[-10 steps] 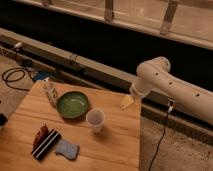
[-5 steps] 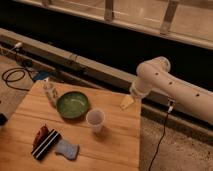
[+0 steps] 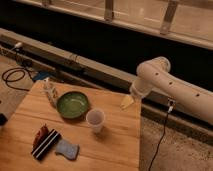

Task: Place the white sponge in the ceramic bowl

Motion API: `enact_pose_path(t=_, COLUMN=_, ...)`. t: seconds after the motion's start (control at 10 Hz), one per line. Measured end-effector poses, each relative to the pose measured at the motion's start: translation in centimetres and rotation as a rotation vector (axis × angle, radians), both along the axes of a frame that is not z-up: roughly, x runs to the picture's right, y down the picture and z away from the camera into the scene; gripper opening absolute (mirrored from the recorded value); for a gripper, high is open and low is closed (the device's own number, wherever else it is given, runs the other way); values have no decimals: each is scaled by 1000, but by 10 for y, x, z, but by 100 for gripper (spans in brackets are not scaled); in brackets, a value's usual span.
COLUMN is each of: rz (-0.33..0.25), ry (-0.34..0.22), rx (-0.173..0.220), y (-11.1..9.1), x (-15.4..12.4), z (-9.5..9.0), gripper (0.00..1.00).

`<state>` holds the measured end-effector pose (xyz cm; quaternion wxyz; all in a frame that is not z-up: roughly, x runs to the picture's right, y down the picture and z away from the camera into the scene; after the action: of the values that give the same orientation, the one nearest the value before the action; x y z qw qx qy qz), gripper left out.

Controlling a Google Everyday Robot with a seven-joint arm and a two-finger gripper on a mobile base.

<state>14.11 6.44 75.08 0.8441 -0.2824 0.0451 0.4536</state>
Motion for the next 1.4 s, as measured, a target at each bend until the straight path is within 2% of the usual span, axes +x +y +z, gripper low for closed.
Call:
enact_pose_path(t=0.2, rz=-23, ry=-32, rx=15, y=0, x=-9, z=-5, gripper=80)
enact_pose_path(t=0.4, rz=-77, ry=-90, rx=35, y=-1, x=-44, z=-12, gripper=80)
enact_pose_path(t=0.6, rz=-181, ry=-168, rx=62, y=7, x=-110, z=-28, gripper=80)
enact_pose_path(t=0.8, rz=-267, ry=-223, rx=82, y=23, x=-157, z=-48, gripper=80)
enact_pose_path(t=0.9, rz=-332, ry=-261, rx=98, y=31, x=-194, z=-61, gripper=80)
enact_pose_path(t=1.0, rz=-370, ry=-294, rx=104, y=38, x=-224, z=-72, gripper=80)
enact_pose_path(t=1.1, rz=-387, ry=-296, rx=109, y=41, x=-231, z=-74, gripper=80)
enact_pose_path(t=1.4, rz=-389, ry=-295, rx=110, y=41, x=-231, z=-74, gripper=80)
